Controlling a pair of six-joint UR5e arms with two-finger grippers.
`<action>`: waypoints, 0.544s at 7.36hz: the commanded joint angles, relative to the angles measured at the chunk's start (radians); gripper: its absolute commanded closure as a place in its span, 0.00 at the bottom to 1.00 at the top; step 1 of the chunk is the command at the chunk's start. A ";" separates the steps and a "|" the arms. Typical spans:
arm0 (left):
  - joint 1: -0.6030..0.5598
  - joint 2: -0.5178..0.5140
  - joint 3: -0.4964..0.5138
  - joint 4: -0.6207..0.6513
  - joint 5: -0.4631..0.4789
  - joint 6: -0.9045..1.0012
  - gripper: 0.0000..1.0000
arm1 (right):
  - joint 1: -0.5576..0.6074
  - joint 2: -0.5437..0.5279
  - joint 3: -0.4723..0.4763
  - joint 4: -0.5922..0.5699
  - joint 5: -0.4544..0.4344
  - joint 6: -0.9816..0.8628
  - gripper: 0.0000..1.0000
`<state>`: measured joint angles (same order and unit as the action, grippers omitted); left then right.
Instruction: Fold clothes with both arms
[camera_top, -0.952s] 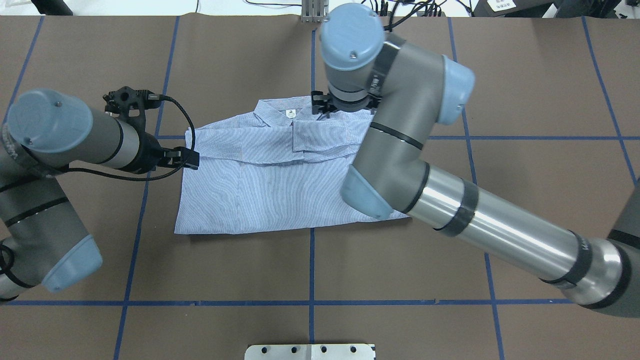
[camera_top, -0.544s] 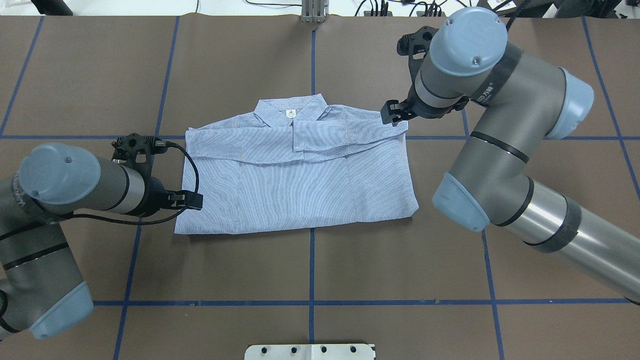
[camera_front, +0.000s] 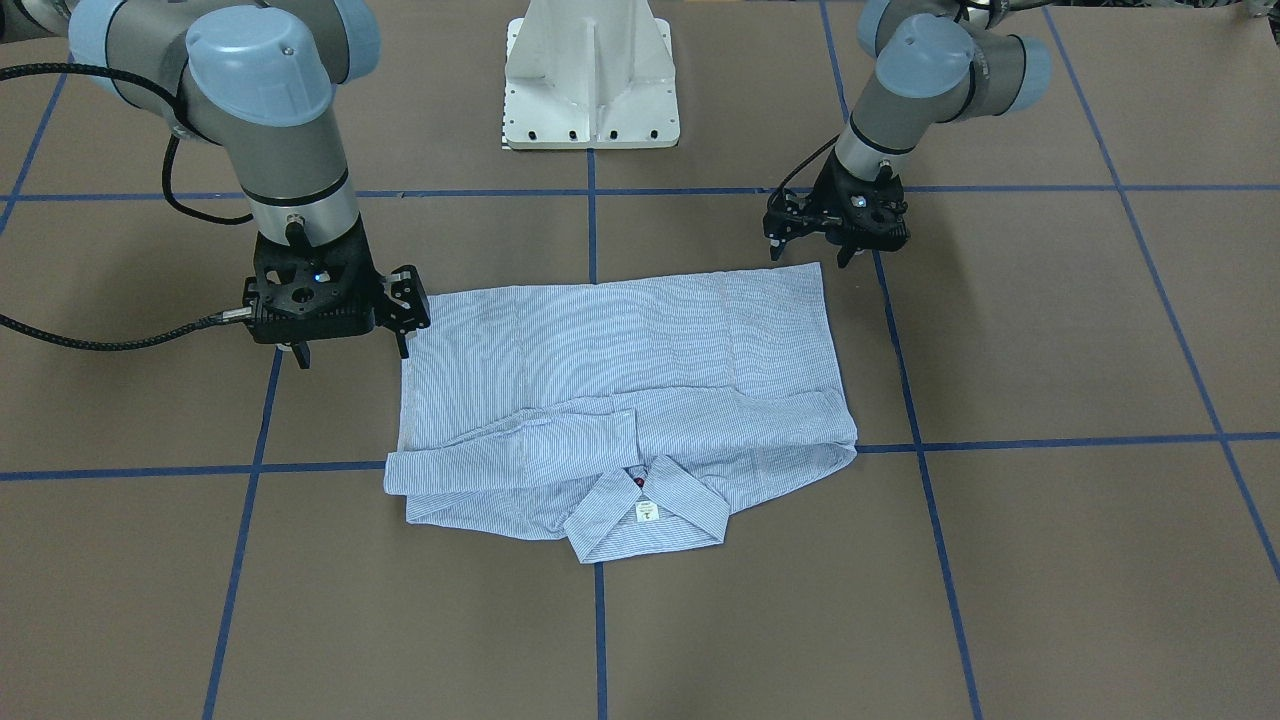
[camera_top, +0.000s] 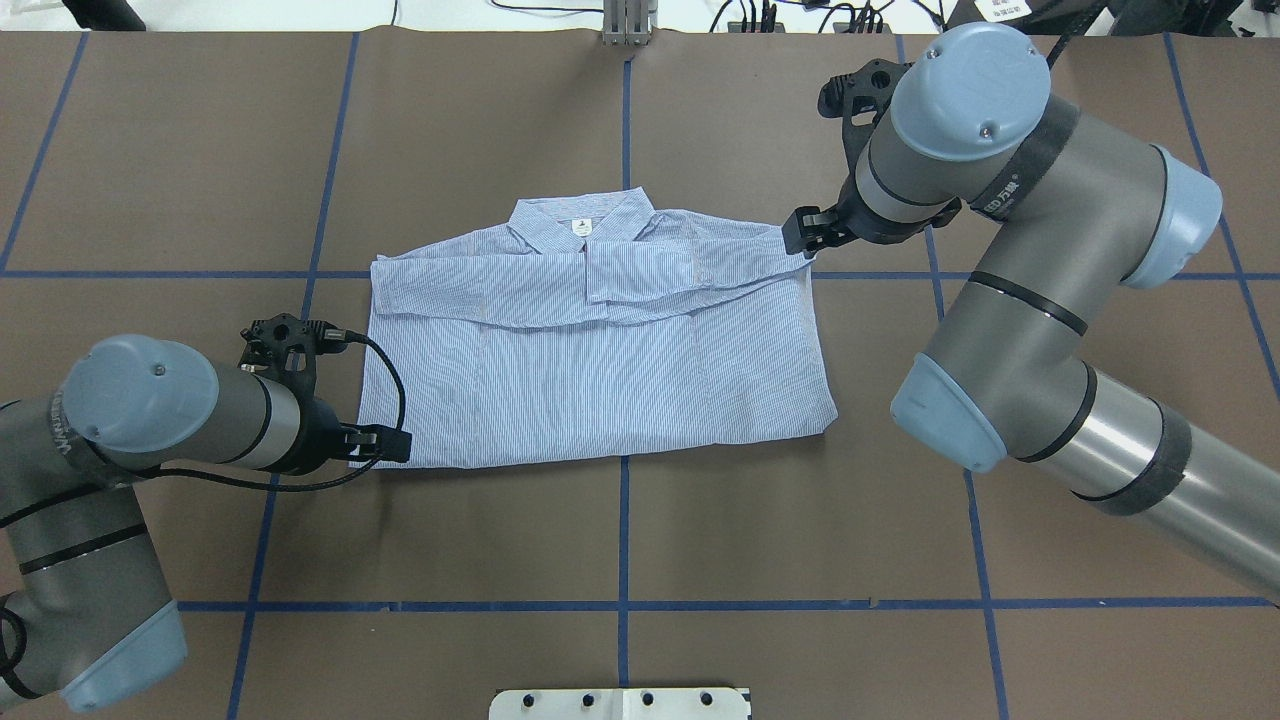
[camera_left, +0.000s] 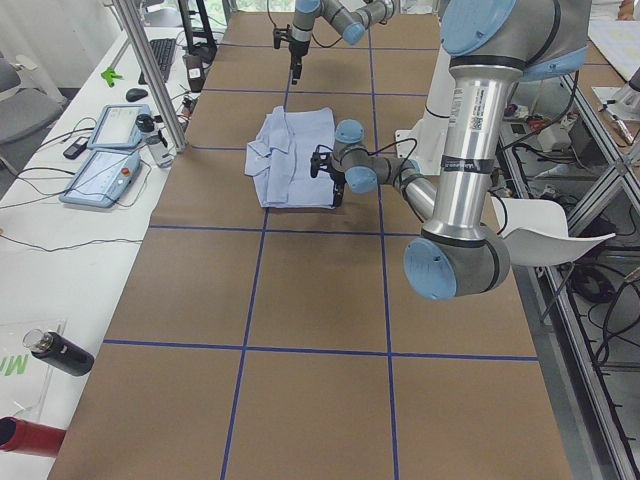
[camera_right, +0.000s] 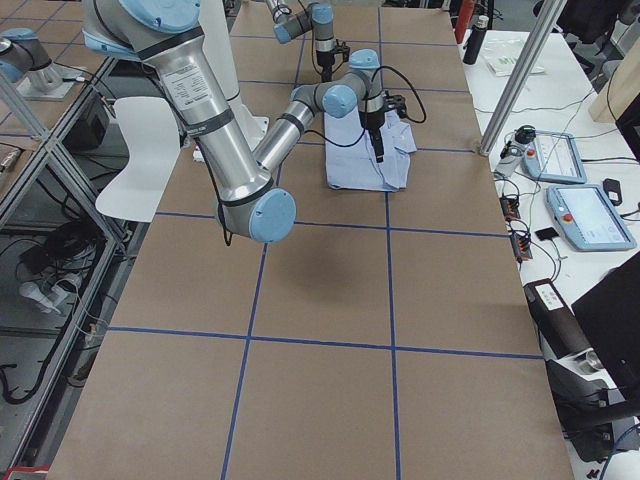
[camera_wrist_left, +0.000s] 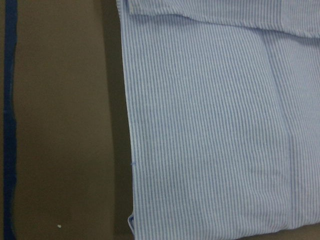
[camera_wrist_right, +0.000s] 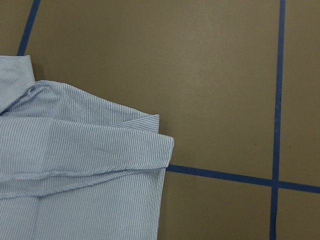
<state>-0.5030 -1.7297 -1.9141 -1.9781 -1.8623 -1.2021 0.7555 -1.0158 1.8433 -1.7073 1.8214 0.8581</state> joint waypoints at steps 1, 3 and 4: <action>0.006 -0.010 0.023 -0.002 0.000 -0.001 0.01 | -0.001 -0.001 0.001 0.000 -0.001 0.001 0.00; 0.017 -0.022 0.035 -0.002 0.000 -0.001 0.17 | -0.002 -0.001 -0.001 0.000 -0.001 0.002 0.00; 0.024 -0.034 0.053 -0.002 0.000 -0.001 0.18 | -0.002 -0.001 -0.001 0.000 -0.002 0.002 0.00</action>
<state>-0.4863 -1.7514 -1.8788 -1.9803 -1.8622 -1.2026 0.7537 -1.0170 1.8431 -1.7073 1.8205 0.8600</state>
